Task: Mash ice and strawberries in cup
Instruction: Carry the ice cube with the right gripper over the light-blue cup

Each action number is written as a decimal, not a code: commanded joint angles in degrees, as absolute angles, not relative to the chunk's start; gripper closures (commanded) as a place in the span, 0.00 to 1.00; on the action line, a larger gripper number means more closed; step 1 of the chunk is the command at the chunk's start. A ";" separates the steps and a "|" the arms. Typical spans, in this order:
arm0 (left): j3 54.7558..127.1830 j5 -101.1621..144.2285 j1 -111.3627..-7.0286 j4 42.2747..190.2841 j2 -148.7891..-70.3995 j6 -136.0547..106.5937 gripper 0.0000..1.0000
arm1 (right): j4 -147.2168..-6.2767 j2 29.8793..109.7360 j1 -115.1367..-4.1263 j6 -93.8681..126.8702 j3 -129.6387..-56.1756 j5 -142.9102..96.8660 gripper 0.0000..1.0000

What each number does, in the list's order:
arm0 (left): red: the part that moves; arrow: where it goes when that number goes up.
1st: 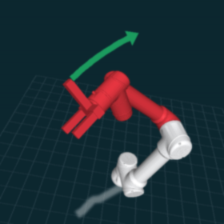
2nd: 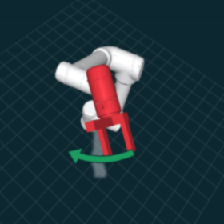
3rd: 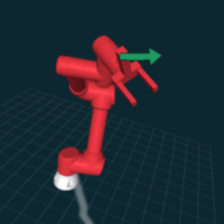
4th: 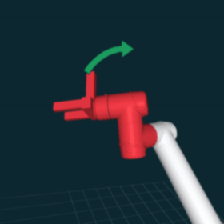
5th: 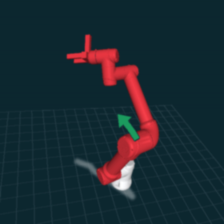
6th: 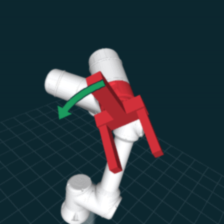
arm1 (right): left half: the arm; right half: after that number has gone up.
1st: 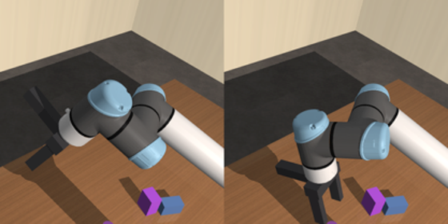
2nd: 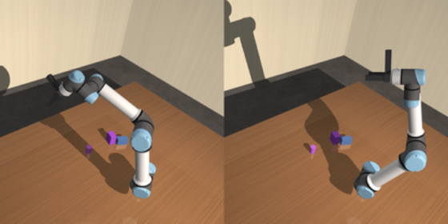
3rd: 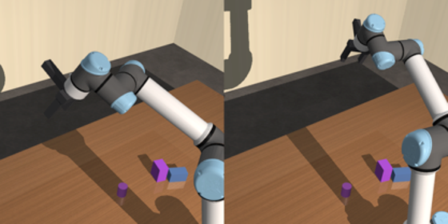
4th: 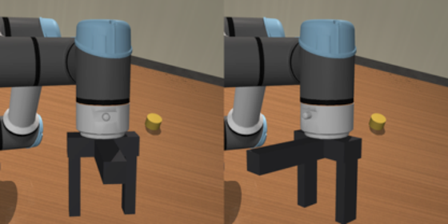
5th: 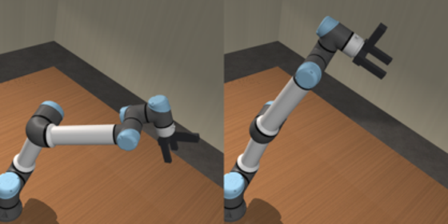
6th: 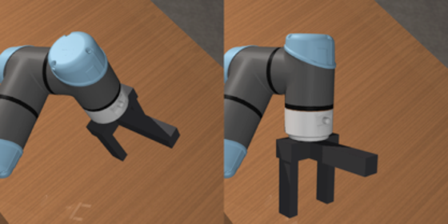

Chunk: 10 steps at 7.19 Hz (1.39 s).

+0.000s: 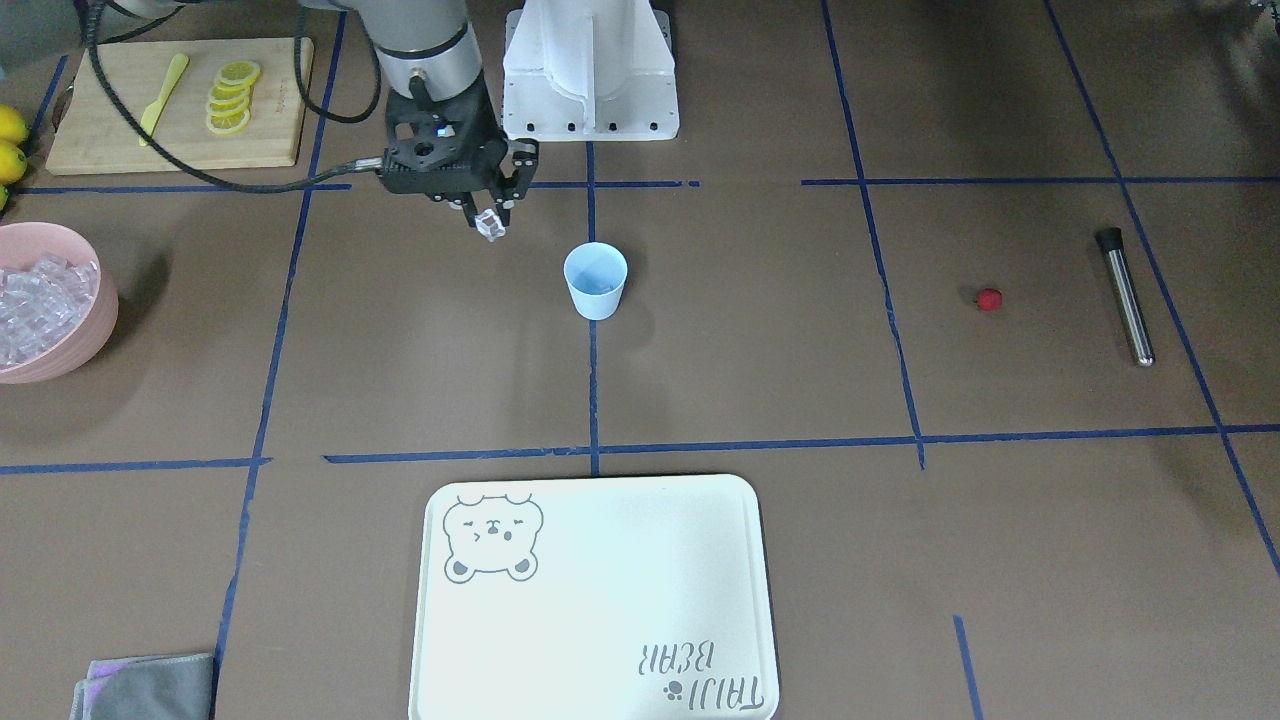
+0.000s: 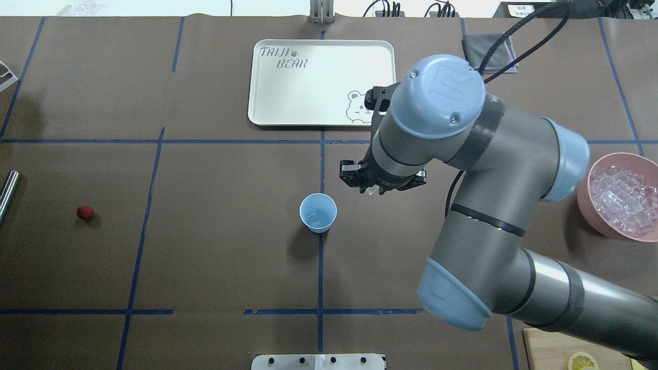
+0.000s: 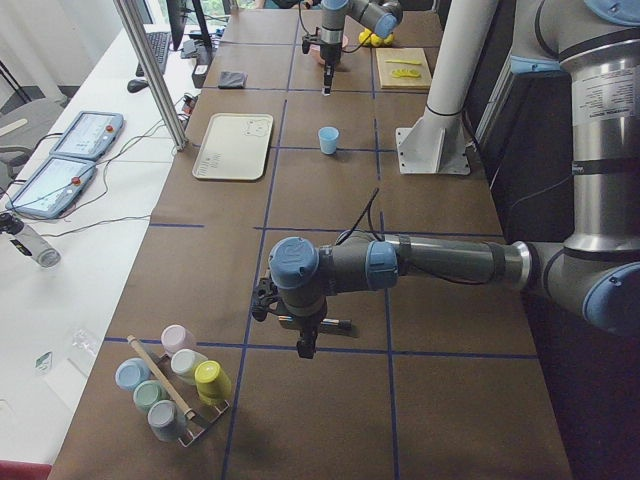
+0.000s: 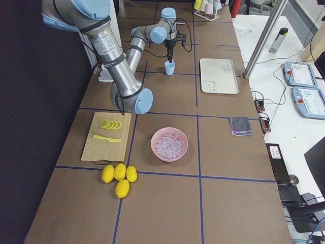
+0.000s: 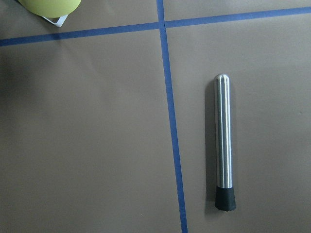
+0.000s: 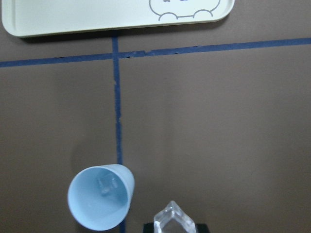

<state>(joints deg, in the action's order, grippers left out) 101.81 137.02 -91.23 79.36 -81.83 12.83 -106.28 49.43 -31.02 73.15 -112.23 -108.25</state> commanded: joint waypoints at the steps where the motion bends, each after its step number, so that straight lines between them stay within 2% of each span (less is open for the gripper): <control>1: 101.78 137.02 -91.23 79.28 -81.83 12.83 0.00 | -106.08 41.78 -27.17 78.56 -104.81 -104.26 0.98; 2: 101.78 137.02 -91.14 79.28 -81.83 12.83 0.00 | -105.47 39.05 -26.29 79.53 -99.81 -102.85 0.98; 7: 101.78 137.02 -91.14 79.28 -81.91 12.83 0.00 | -102.93 39.46 -24.17 79.45 -94.14 -100.99 0.95; 8: 101.78 137.02 -91.14 79.28 -81.91 12.83 0.00 | -102.57 39.64 -24.17 78.76 -93.87 -100.99 0.65; 9: 101.78 137.02 -91.14 79.28 -81.91 12.83 0.00 | -102.66 39.73 -23.73 78.66 -93.95 -100.46 0.13; 10: 101.78 137.02 -91.14 79.28 -81.91 12.83 0.00 | -102.66 39.73 -23.73 78.66 -93.87 -100.46 0.02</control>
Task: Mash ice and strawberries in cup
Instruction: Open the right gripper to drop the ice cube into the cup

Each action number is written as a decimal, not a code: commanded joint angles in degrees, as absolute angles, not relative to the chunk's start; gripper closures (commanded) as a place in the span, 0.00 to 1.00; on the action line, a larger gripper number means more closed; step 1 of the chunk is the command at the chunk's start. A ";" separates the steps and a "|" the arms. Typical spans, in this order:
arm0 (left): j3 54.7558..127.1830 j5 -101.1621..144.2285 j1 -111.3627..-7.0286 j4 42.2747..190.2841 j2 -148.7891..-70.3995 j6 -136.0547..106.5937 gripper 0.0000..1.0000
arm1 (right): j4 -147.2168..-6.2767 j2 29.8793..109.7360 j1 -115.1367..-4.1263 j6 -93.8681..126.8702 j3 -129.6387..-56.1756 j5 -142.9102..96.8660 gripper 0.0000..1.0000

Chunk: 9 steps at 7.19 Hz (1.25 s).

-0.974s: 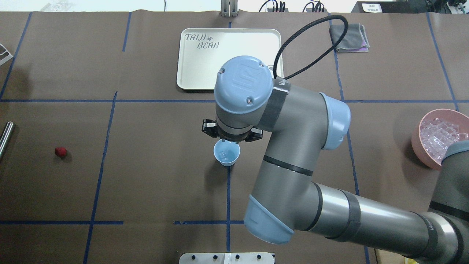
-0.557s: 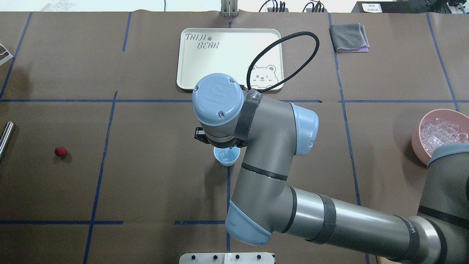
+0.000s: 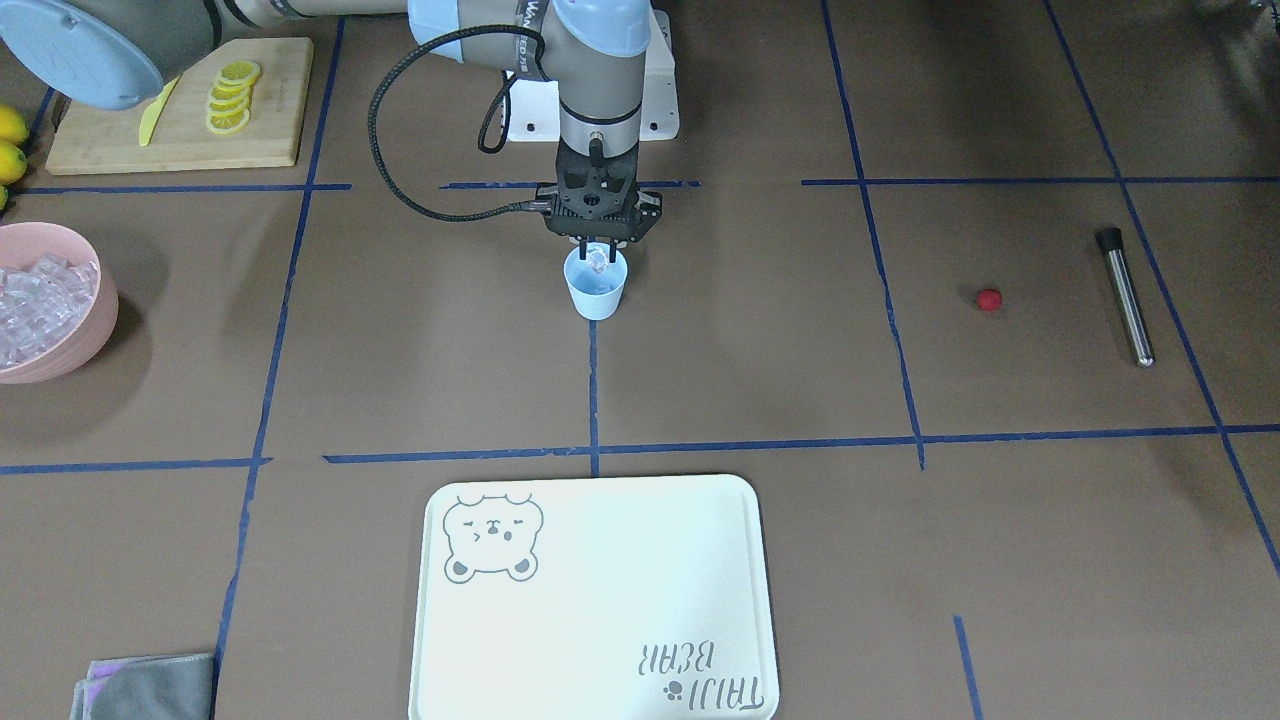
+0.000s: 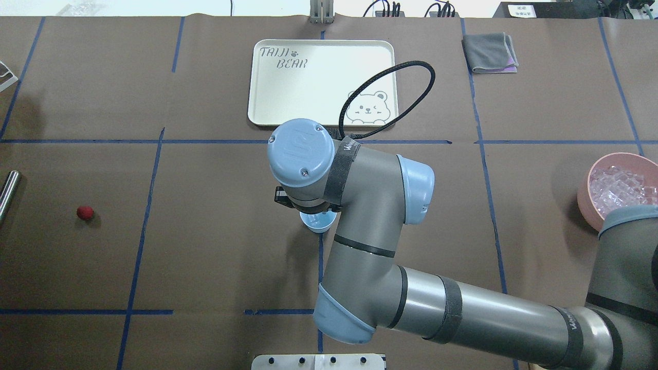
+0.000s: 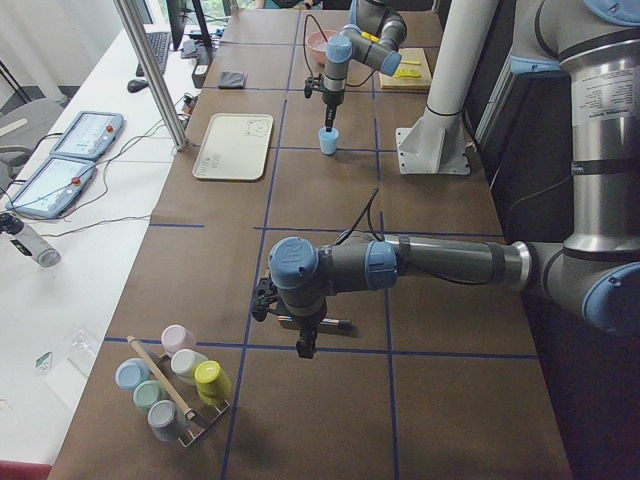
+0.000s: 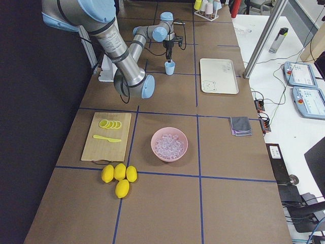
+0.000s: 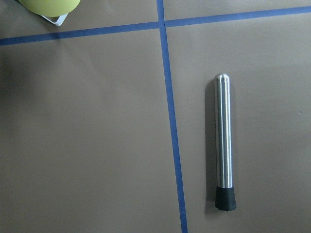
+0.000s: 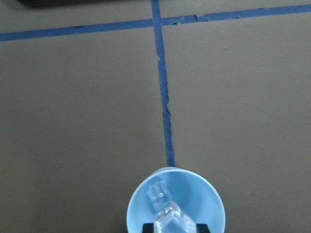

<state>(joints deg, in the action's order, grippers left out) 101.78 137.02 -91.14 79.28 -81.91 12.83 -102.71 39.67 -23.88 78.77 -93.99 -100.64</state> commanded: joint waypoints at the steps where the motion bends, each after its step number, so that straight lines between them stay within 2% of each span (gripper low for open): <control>1: 101.78 137.02 -91.14 79.36 -81.91 12.83 0.00 | -102.66 39.64 -23.73 78.66 -93.95 -100.55 0.02; 5: 101.78 137.02 -90.97 79.37 -81.91 12.83 0.00 | -103.01 40.33 -27.66 76.22 -95.01 -104.56 0.02; 7: 101.78 137.02 -90.97 79.37 -81.91 12.83 0.00 | -103.01 50.12 -33.63 67.55 -105.05 -109.49 0.02; 9: 101.78 137.02 -90.88 79.37 -81.91 12.83 0.00 | -102.48 60.16 -42.14 51.78 -110.55 -115.02 0.02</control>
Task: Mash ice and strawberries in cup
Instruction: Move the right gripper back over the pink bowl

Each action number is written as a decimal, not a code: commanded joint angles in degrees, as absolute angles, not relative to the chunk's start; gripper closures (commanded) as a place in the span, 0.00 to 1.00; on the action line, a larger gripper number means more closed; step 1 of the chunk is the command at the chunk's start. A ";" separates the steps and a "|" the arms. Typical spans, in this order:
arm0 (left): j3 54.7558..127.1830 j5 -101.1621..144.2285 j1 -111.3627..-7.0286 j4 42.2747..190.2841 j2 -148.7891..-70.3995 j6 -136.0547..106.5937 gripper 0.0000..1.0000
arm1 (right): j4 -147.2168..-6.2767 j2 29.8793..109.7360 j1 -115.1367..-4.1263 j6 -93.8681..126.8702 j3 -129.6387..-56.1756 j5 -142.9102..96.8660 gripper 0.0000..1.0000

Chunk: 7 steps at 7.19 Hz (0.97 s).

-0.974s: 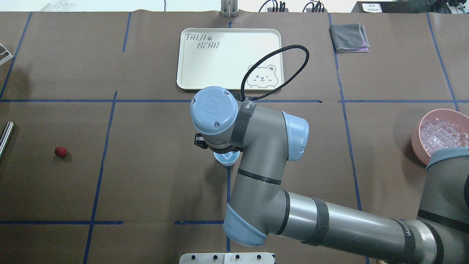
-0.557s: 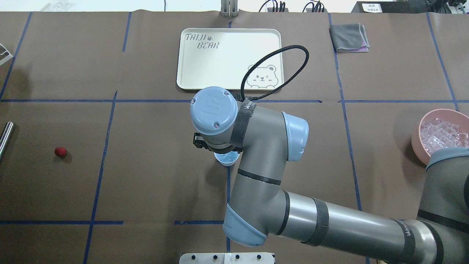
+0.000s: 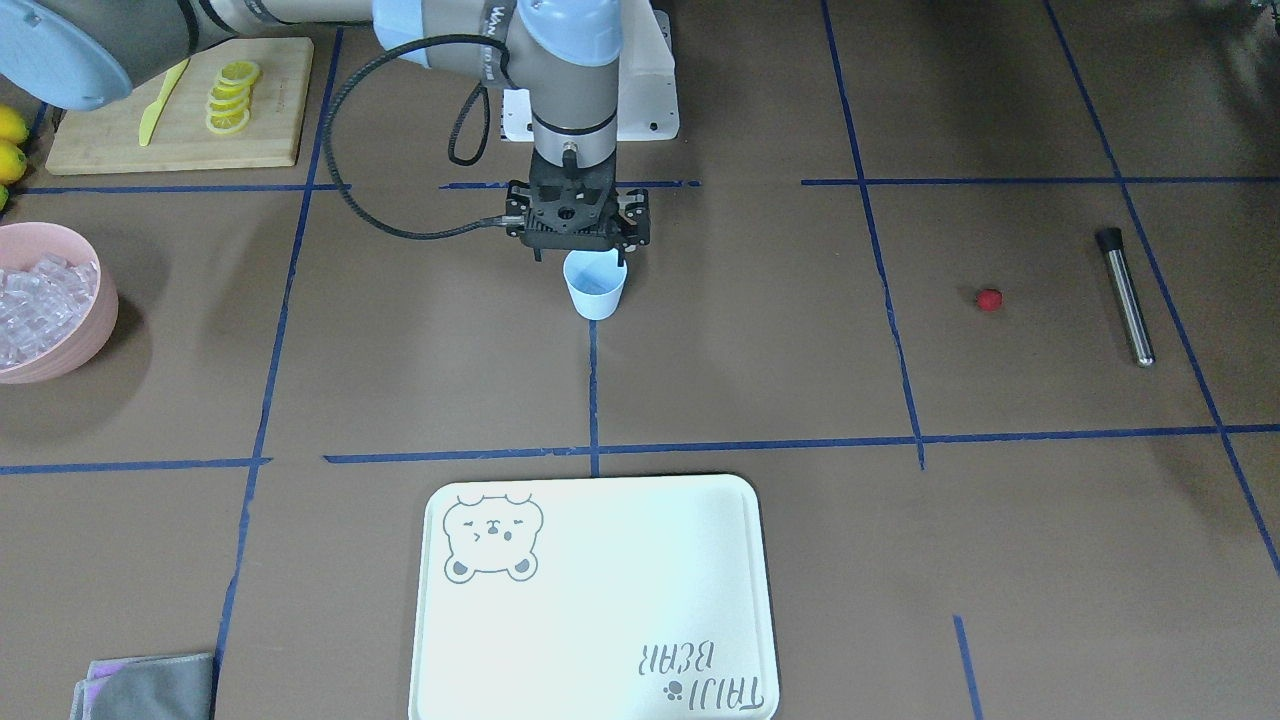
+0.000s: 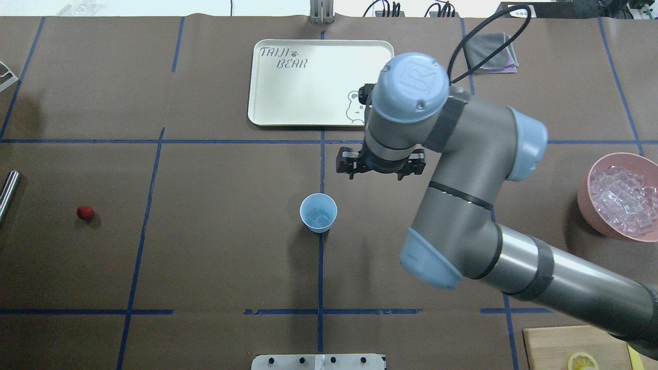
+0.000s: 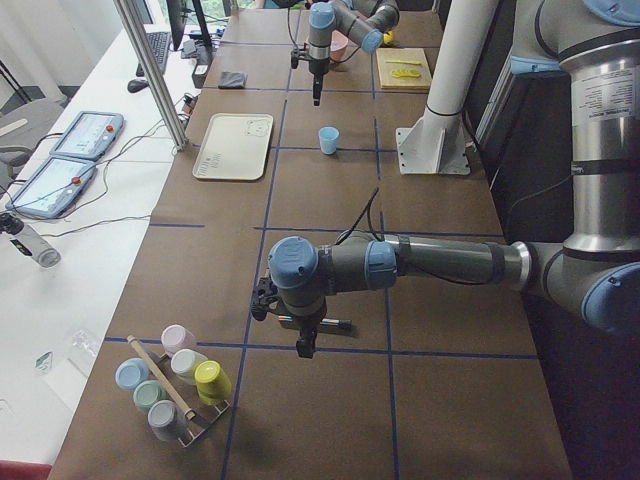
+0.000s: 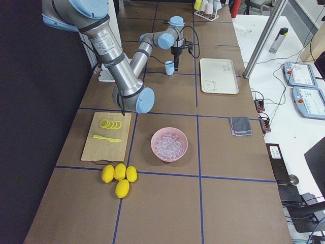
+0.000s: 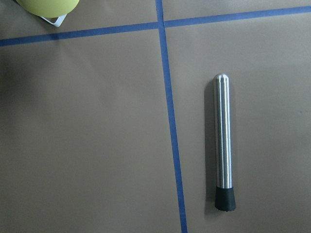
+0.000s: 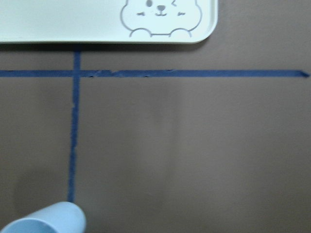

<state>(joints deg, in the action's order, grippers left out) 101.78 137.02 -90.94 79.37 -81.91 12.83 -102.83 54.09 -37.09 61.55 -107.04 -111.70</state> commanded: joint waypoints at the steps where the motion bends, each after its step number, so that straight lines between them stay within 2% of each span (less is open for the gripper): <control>1: 101.78 137.02 -90.88 79.37 -81.91 12.83 0.00 | -102.13 66.47 -45.75 44.46 -113.44 -116.27 0.02; 3: 101.60 137.02 -90.79 79.28 -81.83 12.83 0.00 | -99.69 76.85 -53.49 30.21 -115.48 -120.31 0.02; 7: 101.34 137.02 -90.79 79.28 -81.83 12.83 0.00 | -81.70 97.16 -62.30 17.95 -114.88 -124.98 0.01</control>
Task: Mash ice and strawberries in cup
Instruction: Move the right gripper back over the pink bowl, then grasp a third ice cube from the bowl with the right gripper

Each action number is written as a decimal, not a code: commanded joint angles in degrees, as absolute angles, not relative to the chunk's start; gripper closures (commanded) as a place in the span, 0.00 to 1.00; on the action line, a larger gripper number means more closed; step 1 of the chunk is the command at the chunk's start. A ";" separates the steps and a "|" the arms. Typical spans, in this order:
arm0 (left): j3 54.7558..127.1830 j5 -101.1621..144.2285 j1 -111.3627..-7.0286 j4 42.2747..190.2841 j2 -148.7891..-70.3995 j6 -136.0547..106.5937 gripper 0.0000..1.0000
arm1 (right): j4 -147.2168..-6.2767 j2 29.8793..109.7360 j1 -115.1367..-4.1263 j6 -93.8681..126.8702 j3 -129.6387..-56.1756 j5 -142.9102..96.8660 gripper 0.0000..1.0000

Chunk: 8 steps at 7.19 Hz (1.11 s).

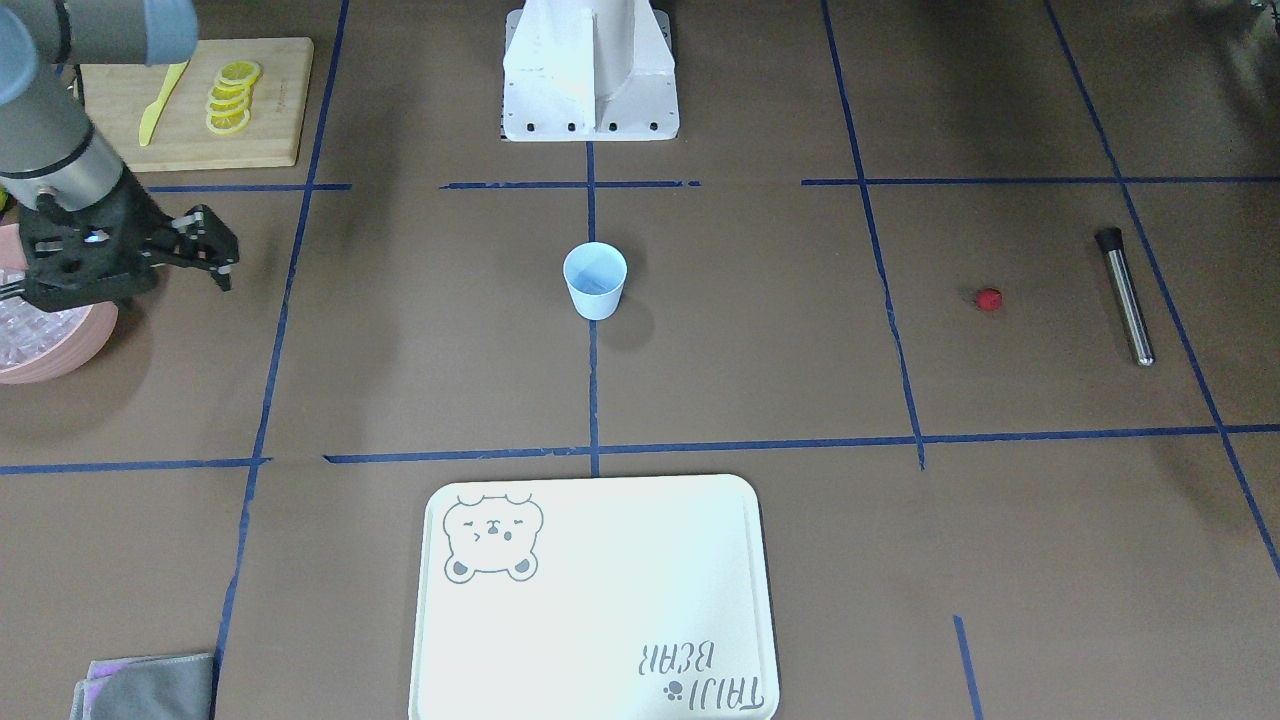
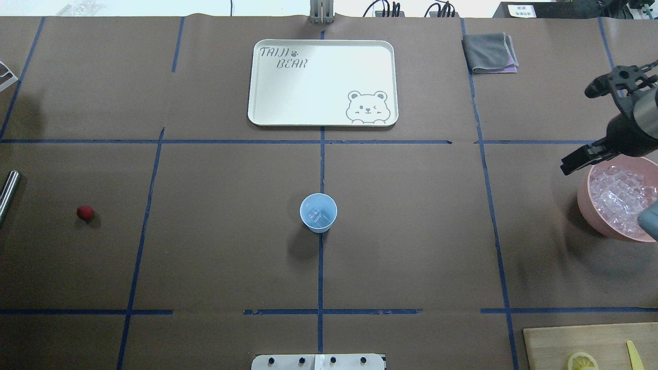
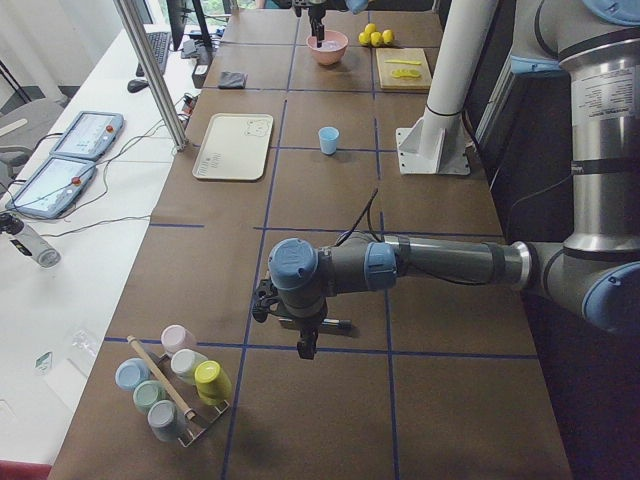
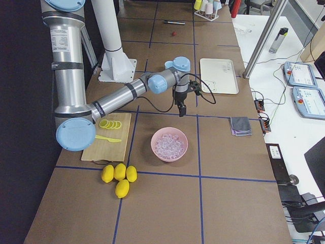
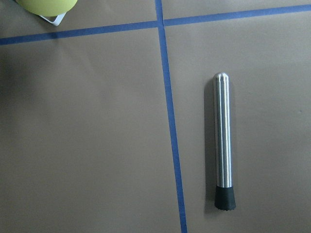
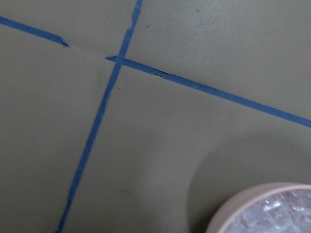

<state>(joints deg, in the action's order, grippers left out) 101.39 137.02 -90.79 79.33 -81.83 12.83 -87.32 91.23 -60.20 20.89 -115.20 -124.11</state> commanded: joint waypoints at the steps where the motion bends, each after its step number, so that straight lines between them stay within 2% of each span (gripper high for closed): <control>1: 101.34 137.02 -90.79 79.36 -81.83 12.83 0.00 | -78.61 98.95 -63.10 17.41 -113.31 -125.15 0.01; 5: 101.34 137.02 -90.79 79.28 -81.83 12.83 0.00 | -66.31 102.82 -63.19 16.61 -106.19 -125.85 0.02; 8: 101.51 137.02 -90.70 79.37 -81.83 12.83 0.00 | -63.91 103.27 -63.19 16.79 -102.41 -127.27 0.03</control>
